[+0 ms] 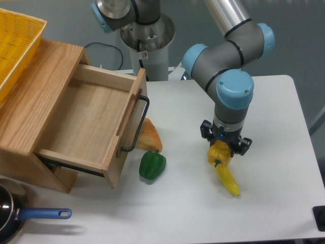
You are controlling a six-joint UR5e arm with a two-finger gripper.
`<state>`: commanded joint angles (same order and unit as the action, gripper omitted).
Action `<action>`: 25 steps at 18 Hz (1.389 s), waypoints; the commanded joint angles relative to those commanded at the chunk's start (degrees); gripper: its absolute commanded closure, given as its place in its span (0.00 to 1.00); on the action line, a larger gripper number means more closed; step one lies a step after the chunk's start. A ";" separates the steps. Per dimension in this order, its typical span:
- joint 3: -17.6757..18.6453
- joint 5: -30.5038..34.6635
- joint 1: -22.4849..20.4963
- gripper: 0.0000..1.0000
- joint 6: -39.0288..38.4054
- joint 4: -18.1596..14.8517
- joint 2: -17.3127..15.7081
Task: Place the yellow pepper in the top drawer
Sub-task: 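Close the gripper on the yellow pepper and lift it off the table, then carry the yellow pepper over the open wooden drawer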
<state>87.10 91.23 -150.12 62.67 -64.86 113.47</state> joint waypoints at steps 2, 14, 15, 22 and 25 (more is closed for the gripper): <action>-0.35 -0.09 0.00 0.78 0.00 -0.53 -0.18; -0.44 -12.12 -2.37 0.78 -4.29 -9.58 -11.68; -0.44 -13.00 -2.20 0.78 -5.26 -9.85 -12.30; -0.27 -17.31 -1.49 0.78 -11.15 -10.03 -16.34; -0.35 -17.93 -0.18 0.78 -13.62 -10.03 -17.84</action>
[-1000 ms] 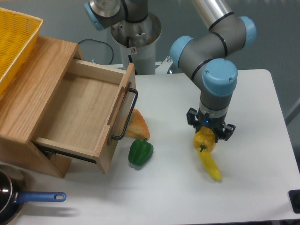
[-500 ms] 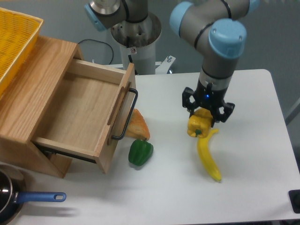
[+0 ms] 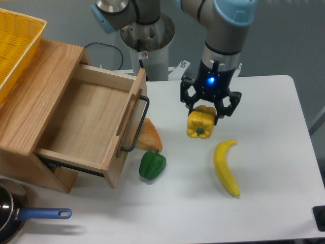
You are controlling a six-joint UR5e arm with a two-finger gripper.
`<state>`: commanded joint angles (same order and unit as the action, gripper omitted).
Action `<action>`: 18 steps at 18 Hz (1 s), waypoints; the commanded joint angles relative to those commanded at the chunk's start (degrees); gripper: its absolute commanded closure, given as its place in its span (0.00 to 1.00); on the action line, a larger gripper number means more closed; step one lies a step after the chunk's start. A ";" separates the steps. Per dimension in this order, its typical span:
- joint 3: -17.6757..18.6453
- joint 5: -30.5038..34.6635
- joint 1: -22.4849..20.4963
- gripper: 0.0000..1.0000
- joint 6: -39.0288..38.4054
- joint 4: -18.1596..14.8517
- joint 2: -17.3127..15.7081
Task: Place the yellow pepper in the top drawer
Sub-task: 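Carry the yellow pepper over the open wooden drawer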
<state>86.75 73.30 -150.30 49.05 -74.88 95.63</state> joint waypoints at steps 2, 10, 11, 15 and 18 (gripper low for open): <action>0.17 0.00 0.88 0.78 -1.14 0.00 -0.62; 1.32 -2.46 4.39 0.78 -9.23 0.00 -3.08; 1.49 -2.37 5.35 0.78 -10.11 0.00 -3.34; 3.42 -2.37 8.43 0.78 -13.28 0.00 -6.67; 4.48 -2.20 10.80 0.78 -15.99 0.00 -8.88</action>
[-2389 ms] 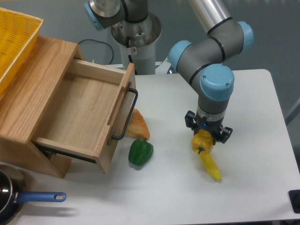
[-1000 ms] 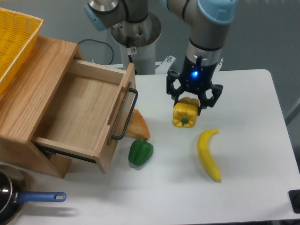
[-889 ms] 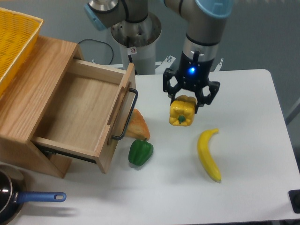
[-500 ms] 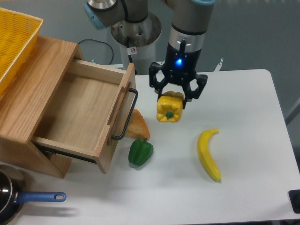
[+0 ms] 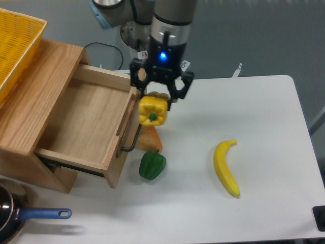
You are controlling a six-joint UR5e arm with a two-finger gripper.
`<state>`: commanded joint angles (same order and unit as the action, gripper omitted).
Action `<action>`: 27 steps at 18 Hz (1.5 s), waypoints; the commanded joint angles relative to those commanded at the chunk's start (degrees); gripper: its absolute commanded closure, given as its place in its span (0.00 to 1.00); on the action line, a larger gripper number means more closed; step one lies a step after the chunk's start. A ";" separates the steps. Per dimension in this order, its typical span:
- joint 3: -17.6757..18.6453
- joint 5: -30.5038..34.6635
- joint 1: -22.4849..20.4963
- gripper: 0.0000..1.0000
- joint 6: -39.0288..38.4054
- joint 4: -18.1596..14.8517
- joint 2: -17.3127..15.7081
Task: Place the yellow pepper in the top drawer
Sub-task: 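Carry the yellow pepper over the open wooden drawer, then lower the yellow pepper into the drawer and open the gripper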
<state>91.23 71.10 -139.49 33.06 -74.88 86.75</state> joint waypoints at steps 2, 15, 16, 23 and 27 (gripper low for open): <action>0.53 0.35 2.19 0.78 -1.50 0.00 -0.62; 4.66 2.99 10.73 0.78 -3.97 0.35 1.49; 4.66 2.99 11.08 0.78 -3.97 0.44 1.58; 4.66 5.10 13.02 0.77 -4.23 0.44 3.60; 4.66 5.62 13.10 0.76 -4.23 0.53 4.65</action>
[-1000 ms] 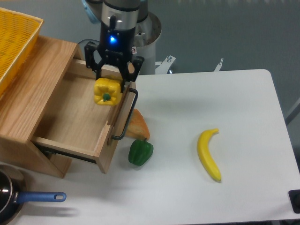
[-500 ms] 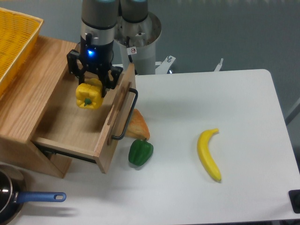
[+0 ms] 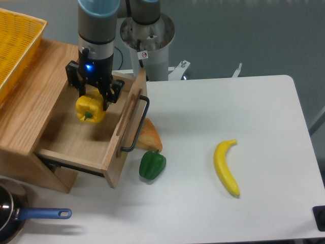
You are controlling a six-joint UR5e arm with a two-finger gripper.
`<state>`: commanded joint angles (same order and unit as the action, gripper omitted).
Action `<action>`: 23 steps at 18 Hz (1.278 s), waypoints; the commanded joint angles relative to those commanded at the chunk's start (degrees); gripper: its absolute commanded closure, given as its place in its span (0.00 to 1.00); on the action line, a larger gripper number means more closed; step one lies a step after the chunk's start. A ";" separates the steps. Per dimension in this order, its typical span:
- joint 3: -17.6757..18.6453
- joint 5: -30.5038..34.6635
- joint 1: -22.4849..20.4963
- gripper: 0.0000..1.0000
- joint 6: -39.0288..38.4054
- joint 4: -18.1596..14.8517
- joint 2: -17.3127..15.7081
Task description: Place the yellow pepper in the top drawer
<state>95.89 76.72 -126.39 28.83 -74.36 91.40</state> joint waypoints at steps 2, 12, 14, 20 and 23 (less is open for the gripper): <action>0.00 0.88 0.44 0.76 0.00 0.00 1.05; -0.09 2.64 0.79 0.34 0.09 0.00 1.76; -0.09 2.90 0.79 0.16 0.17 0.00 1.76; -0.70 3.08 0.88 0.01 0.18 -0.26 1.50; -1.93 2.99 0.88 0.00 0.18 -0.44 0.88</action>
<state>93.96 79.72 -125.51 29.00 -74.79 92.29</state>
